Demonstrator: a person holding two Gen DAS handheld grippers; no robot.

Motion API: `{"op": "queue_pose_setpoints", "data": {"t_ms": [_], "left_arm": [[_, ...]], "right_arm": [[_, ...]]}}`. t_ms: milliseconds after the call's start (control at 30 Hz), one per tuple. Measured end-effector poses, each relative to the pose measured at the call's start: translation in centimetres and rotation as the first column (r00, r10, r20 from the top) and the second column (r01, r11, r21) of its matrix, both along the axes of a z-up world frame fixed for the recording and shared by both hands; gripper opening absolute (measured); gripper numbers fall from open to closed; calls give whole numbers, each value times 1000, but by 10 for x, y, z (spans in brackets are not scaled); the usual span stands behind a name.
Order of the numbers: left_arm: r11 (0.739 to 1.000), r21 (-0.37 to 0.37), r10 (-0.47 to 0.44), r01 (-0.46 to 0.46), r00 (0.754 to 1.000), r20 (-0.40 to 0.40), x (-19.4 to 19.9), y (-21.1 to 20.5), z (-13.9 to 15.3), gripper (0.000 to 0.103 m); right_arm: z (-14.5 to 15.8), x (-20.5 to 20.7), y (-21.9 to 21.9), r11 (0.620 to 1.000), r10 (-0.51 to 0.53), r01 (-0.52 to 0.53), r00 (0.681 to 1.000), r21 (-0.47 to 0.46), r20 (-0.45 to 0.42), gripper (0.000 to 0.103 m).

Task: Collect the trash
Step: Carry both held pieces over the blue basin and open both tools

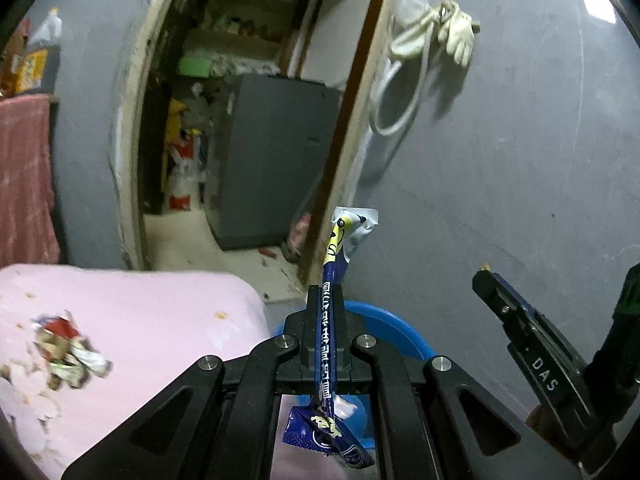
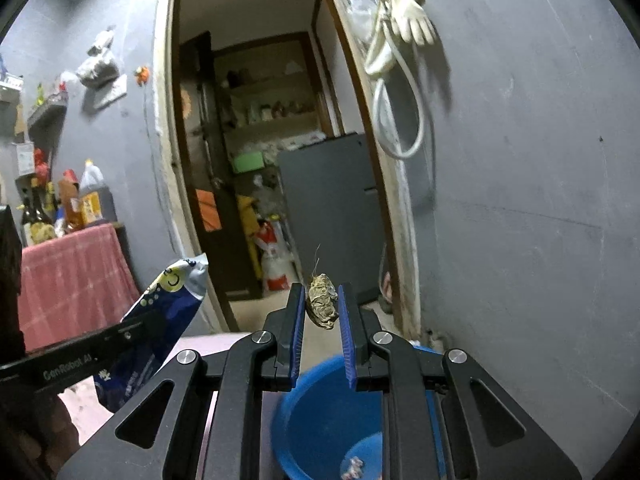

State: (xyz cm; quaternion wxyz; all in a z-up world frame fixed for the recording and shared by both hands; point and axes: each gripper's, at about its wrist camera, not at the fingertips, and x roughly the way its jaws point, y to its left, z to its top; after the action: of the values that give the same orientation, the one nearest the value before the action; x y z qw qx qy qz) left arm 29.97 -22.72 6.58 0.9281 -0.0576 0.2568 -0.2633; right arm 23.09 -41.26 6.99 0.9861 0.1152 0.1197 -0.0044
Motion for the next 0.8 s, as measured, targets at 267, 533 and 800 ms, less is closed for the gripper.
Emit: {"op": "queue_pose_setpoints", "data": {"t_ms": [267, 533, 800], "left_arm": [[1000, 5, -3, 3, 996, -84, 13, -11, -35, 1], [1000, 14, -21, 24, 986, -165, 29, -20, -51, 13], [1000, 0, -18, 19, 987, -162, 30, -17, -56, 40]], "right_arm": [[-26, 13, -12, 1000, 1, 1, 993, 15, -118, 15], [-40, 22, -15, 999, 15, -9, 982, 31, -186, 29], [-43, 23, -21, 999, 4, 5, 981, 46, -195, 41]]}}
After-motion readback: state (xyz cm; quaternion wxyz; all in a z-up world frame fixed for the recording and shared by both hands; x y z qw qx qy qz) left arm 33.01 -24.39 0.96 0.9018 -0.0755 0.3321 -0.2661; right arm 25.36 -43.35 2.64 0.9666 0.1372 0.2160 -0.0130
